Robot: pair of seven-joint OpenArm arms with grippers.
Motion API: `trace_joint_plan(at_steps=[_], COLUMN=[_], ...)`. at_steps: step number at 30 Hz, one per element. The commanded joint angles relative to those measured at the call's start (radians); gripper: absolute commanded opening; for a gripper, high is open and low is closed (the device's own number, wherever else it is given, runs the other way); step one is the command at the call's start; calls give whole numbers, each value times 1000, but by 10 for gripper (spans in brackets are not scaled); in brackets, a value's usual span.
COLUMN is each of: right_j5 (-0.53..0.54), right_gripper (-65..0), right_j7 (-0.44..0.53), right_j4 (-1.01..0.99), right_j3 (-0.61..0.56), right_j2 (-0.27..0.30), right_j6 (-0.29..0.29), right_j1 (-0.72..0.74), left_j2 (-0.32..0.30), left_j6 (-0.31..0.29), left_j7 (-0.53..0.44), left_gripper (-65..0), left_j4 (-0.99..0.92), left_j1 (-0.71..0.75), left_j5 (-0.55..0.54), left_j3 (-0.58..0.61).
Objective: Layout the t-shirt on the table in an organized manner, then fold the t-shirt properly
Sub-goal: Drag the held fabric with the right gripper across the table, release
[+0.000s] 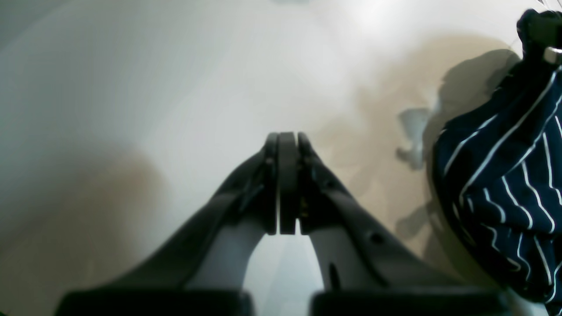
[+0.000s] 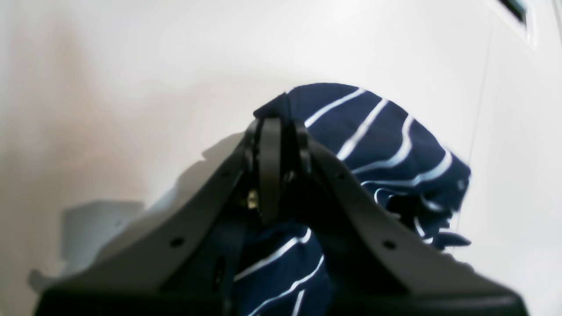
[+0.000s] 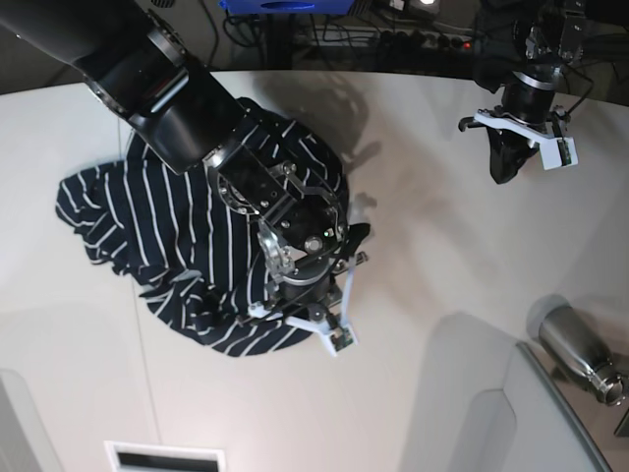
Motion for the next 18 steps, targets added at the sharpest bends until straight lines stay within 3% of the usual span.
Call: trace_joint_plan(at_steps=[1, 5, 10, 14, 16, 18], right_j5=[-8, -8, -8, -6, -6, -8], right_gripper=[-624, -624, -621, -617, -560, -423], right_j7=[29, 69, 87, 182, 233, 262], right_j4=[43, 102, 108, 92, 92, 102], right_j3=[-23, -124, -256, -284, -285, -282], right_j2=[-19, -19, -25, -27, -27, -27], right_j6=[16, 40, 114, 174, 192, 192], right_j1=[26, 25, 26, 22, 13, 8], left_j2=[-10, -10, -10, -10, -10, -11], left_j6=[-6, -6, -6, -6, -6, -6], left_j7=[-23, -23, -23, -23, -23, -23], left_gripper=[-650, -650, -650, -650, -650, -650], left_j4=[17, 17, 23, 23, 23, 23], left_j1=[5, 8, 11, 10, 7, 4], left_j5=[0, 0, 0, 0, 0, 0], left_j3=[-6, -6, -6, -6, -5, 11])
